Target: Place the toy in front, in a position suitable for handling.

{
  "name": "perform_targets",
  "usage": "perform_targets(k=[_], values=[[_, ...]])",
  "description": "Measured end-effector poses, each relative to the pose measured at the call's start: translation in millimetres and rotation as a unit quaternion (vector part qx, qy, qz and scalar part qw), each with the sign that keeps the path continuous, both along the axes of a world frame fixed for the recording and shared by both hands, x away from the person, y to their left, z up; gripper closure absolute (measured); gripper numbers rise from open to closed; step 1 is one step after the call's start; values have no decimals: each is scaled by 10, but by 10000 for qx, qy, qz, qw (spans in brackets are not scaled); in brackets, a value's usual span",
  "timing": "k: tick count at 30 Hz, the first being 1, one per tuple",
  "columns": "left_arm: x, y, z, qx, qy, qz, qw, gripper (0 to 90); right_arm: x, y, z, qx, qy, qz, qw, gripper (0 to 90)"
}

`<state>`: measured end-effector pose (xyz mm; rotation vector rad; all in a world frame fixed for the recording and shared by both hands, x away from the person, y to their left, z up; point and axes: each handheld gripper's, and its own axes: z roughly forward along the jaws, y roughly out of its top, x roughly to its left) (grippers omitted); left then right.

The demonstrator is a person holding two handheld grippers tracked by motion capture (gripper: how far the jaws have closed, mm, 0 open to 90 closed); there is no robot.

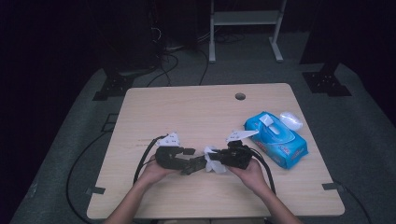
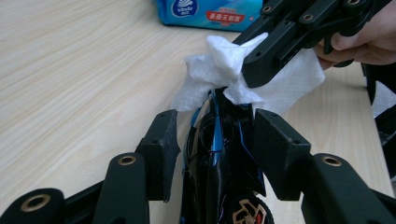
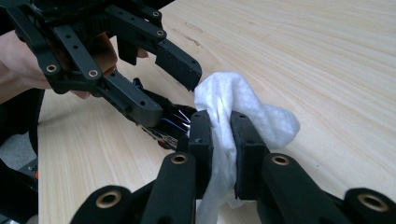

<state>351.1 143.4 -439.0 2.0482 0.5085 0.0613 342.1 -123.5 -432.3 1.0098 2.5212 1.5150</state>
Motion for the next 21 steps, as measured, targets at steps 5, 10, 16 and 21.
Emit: perform_targets(k=[5,10,16,21], values=[[-61,-40,-11,61,-103,-76,9999,481,-69,-22,-3,-67,-13,34,10000,797],[-128,-106,-30,217,-173,-148,9995,419,-167,-62,-26,-98,-7,68,9999,797],[-194,-180,-82,459,-277,-214,9983,369,-264,-92,-78,-253,6,109,9996,797],[-216,-249,-126,736,-403,-240,9962,340,-279,-117,-119,-341,39,130,9993,798]])
